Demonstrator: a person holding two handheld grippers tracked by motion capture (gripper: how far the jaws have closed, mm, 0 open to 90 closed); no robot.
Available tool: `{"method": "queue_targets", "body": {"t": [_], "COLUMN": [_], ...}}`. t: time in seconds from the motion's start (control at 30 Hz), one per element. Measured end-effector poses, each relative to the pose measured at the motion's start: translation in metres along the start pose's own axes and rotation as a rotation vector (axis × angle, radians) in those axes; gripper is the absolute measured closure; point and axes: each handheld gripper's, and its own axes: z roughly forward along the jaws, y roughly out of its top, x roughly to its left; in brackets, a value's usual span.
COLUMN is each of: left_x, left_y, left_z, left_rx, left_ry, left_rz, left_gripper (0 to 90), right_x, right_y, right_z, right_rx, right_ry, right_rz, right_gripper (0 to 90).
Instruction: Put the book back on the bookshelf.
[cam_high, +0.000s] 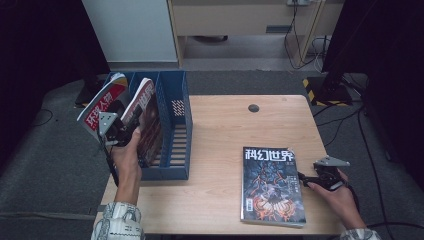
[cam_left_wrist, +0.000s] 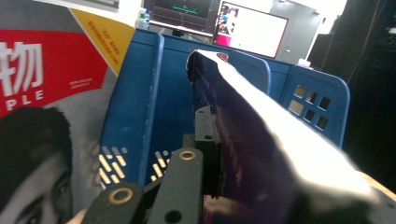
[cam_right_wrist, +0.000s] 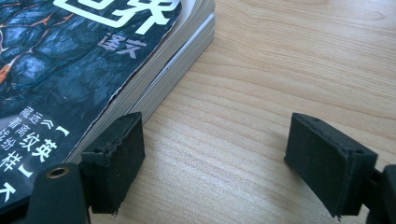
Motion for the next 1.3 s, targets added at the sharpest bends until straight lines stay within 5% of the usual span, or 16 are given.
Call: {"method": "queue_targets", "body": {"t": [1.0, 1.3], "left_x": [0.011, 0.008], "left_y": [-0.002, 0.002], "left_z": [-0.001, 0.0], "left_rx": [-0.032, 0.016], "left_ry": [0.025, -0.008], "left_rz": [-0.028, -0.004], "left_gripper": [82.3, 82.6], "right_x": [0.0, 0.0], "right_y": [0.0, 0.0], "right_z": [0.0, 0.0], "right_rx": [-0.001, -0.001], "right_ry": [-0.002, -0.002], "right_rz": [0.001, 0.001], "right_gripper": [19.7, 19.7]}}
